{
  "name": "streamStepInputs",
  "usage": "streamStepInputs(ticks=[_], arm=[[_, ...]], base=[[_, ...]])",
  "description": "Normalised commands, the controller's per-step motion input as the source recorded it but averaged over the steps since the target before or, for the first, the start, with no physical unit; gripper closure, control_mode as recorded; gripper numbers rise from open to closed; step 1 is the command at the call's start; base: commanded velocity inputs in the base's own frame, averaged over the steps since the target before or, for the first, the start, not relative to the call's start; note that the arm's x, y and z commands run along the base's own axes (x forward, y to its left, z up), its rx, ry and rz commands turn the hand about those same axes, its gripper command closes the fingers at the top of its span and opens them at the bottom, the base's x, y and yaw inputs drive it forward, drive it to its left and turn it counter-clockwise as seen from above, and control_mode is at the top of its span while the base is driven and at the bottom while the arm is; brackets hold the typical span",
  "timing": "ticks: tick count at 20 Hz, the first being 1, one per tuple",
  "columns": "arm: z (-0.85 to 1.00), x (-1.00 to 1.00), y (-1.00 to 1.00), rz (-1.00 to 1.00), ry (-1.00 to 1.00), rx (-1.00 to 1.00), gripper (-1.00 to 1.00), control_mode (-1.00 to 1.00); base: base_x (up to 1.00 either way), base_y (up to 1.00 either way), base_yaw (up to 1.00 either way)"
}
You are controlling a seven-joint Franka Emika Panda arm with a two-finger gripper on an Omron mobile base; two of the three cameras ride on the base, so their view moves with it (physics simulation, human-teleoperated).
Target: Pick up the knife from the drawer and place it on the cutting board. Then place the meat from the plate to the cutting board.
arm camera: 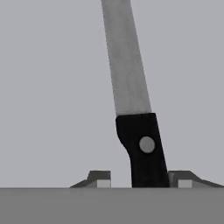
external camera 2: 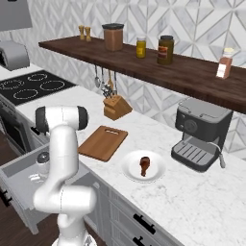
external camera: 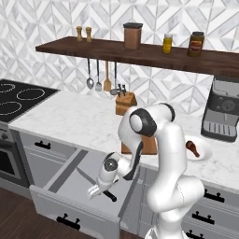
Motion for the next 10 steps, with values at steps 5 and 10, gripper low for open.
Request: streamStepInputs(ticks=[5, 10], arm=[[-0.03, 0.48, 0.62, 0.12, 0.06, -0.11, 1.00, -1.00], [0.44, 0.46, 0.40, 0.16, 0.04, -0.12, 1.00, -1.00]], base=[[0.00, 0.00, 0.00], [0.00, 0.00, 0.00]])
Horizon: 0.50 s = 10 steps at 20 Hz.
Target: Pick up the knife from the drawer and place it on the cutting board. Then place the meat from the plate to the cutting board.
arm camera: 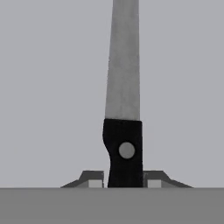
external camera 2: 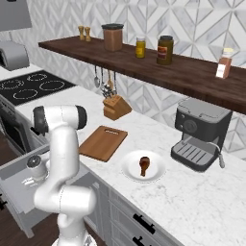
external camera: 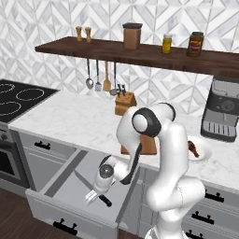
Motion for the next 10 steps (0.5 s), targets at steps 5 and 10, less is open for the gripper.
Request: streamStepInputs(ticks=[5, 10], arm=[[0.75, 0.27, 0.21, 0.20, 0.05, 0.00, 1.00, -1.00], [0.80, 0.17, 0.26, 0.21, 0.04, 0.00, 1.00, -1.00]], base=[[0.00, 0.00, 0.00], [0.00, 0.00, 0.00]])
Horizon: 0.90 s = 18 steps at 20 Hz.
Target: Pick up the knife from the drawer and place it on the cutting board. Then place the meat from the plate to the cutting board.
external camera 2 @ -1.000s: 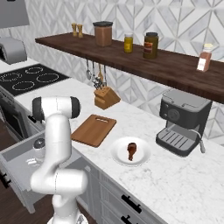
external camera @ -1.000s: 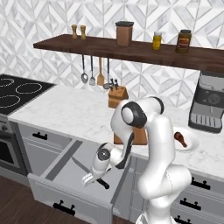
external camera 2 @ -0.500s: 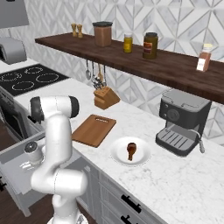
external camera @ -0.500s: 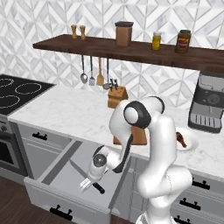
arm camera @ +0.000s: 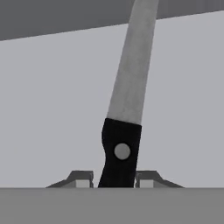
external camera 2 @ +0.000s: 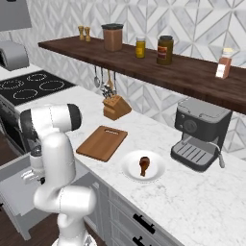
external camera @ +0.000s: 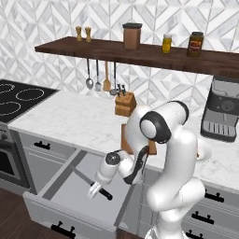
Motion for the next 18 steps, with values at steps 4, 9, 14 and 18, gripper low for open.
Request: streamStepInputs(ticks=[4, 9, 14, 18], arm=[[1.00, -0.05, 0.40, 0.22, 0.00, 0.00, 1.00, -1.00], [1.00, -0.37, 0.23, 0.23, 0.00, -0.05, 1.00, -1.00], [1.00, -0.02, 0.00, 0.05, -0.02, -0.02, 1.00, -1.00], [1.00, 0.60, 0.00, -0.13, 0.00, -0.09, 1.00, -1.00]], base=[[0.00, 0.00, 0.00], [0.00, 0.00, 0.00], [0.00, 0.00, 0.00], [0.00, 0.00, 0.00]])
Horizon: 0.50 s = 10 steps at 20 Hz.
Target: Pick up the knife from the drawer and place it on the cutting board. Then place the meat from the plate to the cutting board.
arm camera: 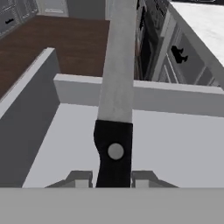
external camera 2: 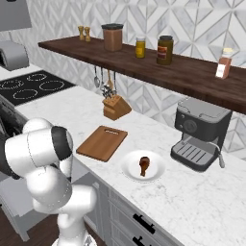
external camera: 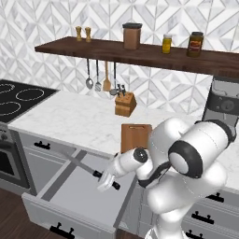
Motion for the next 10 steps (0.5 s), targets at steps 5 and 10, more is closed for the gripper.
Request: streamStepInputs(ticks=[5, 10], arm=[[1.00, 0.72, 0.00, -0.23, 0.03, -0.01, 1.00, -1.00], [1.00, 0.98, -0.01, -0.34, 0.14, -0.06, 1.00, -1.00]], base=[[0.00, 0.00, 0.00], [0.00, 0.00, 0.00]])
